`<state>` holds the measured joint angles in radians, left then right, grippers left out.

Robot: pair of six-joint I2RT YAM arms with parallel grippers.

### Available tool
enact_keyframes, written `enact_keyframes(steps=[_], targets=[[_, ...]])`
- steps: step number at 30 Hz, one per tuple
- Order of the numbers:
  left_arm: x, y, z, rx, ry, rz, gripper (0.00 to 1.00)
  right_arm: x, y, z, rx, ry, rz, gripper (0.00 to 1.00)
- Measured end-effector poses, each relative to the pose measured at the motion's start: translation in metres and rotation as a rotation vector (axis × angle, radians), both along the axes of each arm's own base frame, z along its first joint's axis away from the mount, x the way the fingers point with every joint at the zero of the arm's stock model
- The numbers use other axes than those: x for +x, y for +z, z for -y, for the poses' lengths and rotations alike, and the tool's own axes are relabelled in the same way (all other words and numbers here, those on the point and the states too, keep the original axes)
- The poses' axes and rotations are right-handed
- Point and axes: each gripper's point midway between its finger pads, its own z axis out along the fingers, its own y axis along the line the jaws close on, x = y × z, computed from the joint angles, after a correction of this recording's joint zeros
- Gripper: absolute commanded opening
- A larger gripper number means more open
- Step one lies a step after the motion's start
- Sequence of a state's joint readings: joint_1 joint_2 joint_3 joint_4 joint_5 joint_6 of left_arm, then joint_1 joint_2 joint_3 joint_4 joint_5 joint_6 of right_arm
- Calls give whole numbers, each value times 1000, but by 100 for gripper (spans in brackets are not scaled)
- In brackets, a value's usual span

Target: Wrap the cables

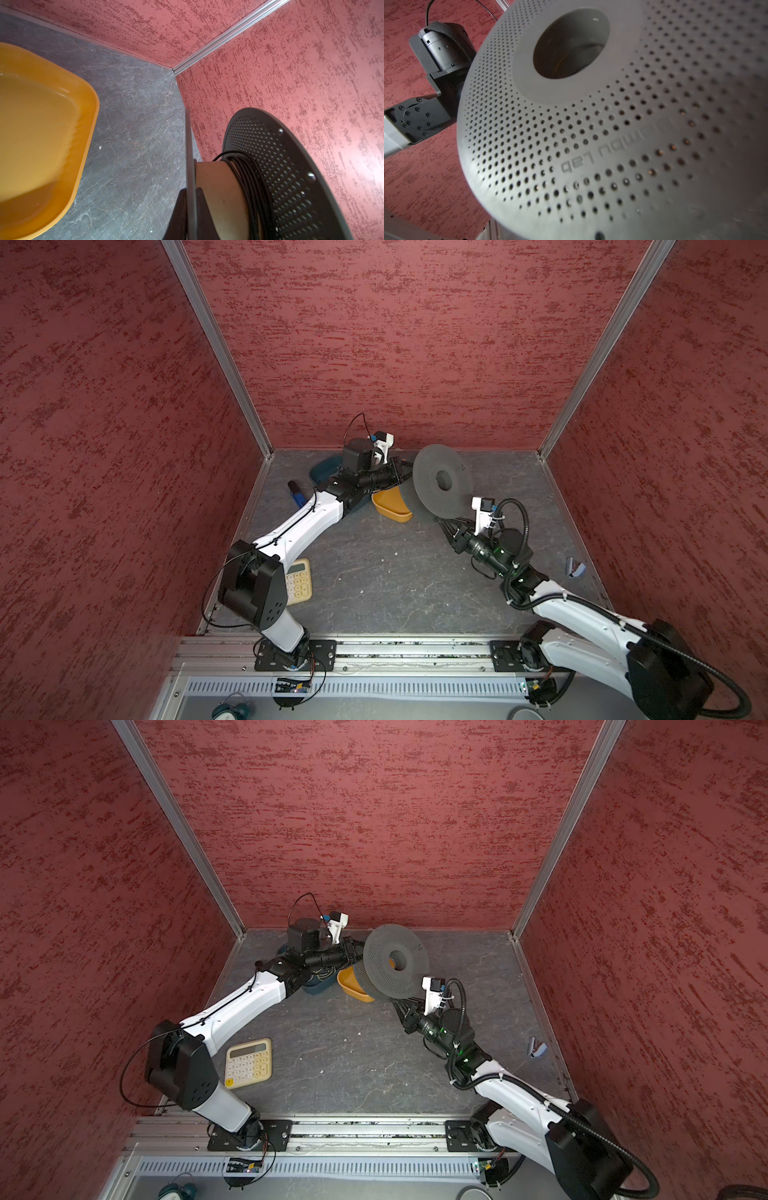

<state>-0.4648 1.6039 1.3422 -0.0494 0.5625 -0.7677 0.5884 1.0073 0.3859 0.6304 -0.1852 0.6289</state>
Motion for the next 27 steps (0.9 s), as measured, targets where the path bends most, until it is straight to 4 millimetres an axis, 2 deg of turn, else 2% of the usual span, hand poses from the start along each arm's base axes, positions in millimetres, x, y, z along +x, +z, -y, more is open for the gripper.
enact_keyframes(steps=[4,22,27], targets=[[1,1,-3,-7,-3,-3,0,-2,2,9,-31,-37,11,42],[-10,0,-7,1,-78,-11,0,-16,-13,63,-156,-247,3,62],[-14,4,-9,-11,-119,-3,0,-11,-28,80,-204,-316,-67,73]])
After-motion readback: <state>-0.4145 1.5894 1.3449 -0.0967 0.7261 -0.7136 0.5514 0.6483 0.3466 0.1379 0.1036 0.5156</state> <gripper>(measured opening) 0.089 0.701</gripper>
